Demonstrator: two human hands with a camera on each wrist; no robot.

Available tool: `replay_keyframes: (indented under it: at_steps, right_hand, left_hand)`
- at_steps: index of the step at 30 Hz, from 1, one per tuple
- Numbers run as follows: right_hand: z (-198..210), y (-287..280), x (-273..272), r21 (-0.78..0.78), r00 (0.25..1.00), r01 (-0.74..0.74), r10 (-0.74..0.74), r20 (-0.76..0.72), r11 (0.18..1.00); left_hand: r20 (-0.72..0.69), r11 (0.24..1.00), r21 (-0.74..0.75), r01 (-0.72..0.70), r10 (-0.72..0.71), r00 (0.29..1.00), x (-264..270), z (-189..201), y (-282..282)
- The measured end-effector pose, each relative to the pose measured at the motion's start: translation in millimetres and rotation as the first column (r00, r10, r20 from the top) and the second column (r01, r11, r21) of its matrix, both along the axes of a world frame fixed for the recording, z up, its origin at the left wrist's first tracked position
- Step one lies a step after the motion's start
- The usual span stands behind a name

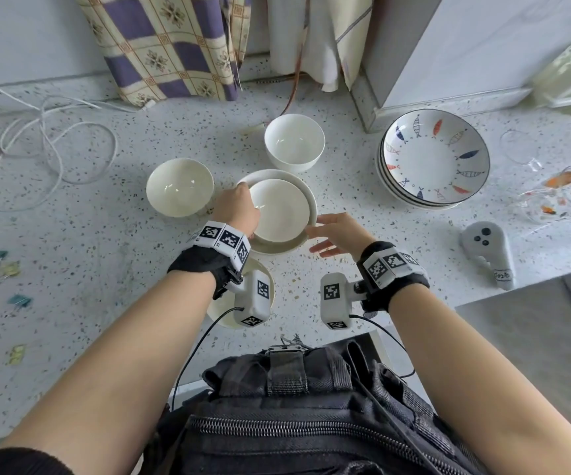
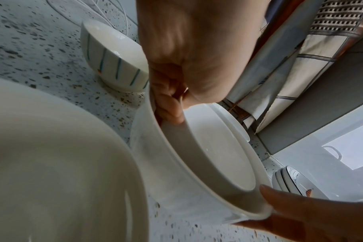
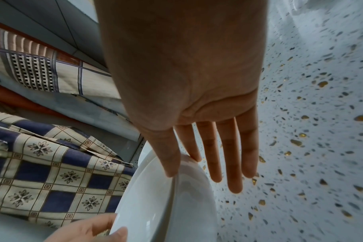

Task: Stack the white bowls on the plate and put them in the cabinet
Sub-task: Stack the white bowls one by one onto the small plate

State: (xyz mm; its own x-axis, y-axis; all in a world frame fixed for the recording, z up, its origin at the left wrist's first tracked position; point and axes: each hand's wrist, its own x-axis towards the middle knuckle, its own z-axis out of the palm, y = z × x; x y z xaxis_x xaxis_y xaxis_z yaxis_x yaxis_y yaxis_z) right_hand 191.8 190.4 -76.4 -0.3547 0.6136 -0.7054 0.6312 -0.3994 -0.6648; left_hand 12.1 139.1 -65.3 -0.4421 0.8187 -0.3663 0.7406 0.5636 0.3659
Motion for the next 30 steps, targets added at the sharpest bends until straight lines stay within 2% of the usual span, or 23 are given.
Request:
replay_keyframes:
  at_steps: [10,15,17,21,24,30]
  right_hand:
    - [1.9,8.7,-1.6,0.025,1.0,-0.025,0.024,0.001,0.999]
    - [2.8,19.6,-8.6,0.115,0.994,0.106,-0.101,-0.051,0.988]
    - [2.2,28.1,-12.5,0.158,0.988,0.152,-0.143,-0.065,0.976]
    - [-3.1,52.0,-22.9,0.206,0.973,0.232,-0.222,-0.069,0.951]
    - [-8.6,69.5,-33.9,0.199,0.969,0.247,-0.243,-0.048,0.948]
    - [-14.4,93.7,-54.4,0.094,0.971,0.237,-0.232,-0.059,0.967]
  left_hand:
    - [-0.125,0.995,-0.062,0.075,-0.082,0.989,-2.1,-4.2,0.8]
    - [-0.162,0.994,-0.063,0.094,-0.103,0.981,-2.8,-1.8,0.4]
    - [-0.196,0.996,-0.017,0.09,-0.092,0.976,-5.6,1.1,0.2]
    - [-0.28,0.983,0.179,0.037,0.015,0.96,-17.3,4.6,0.3]
    - [-0.253,0.963,0.269,-0.008,0.078,0.964,-28.4,2.4,0.5]
    - [-0.085,0.964,0.266,0.012,0.011,0.996,-43.9,-11.7,-1.9]
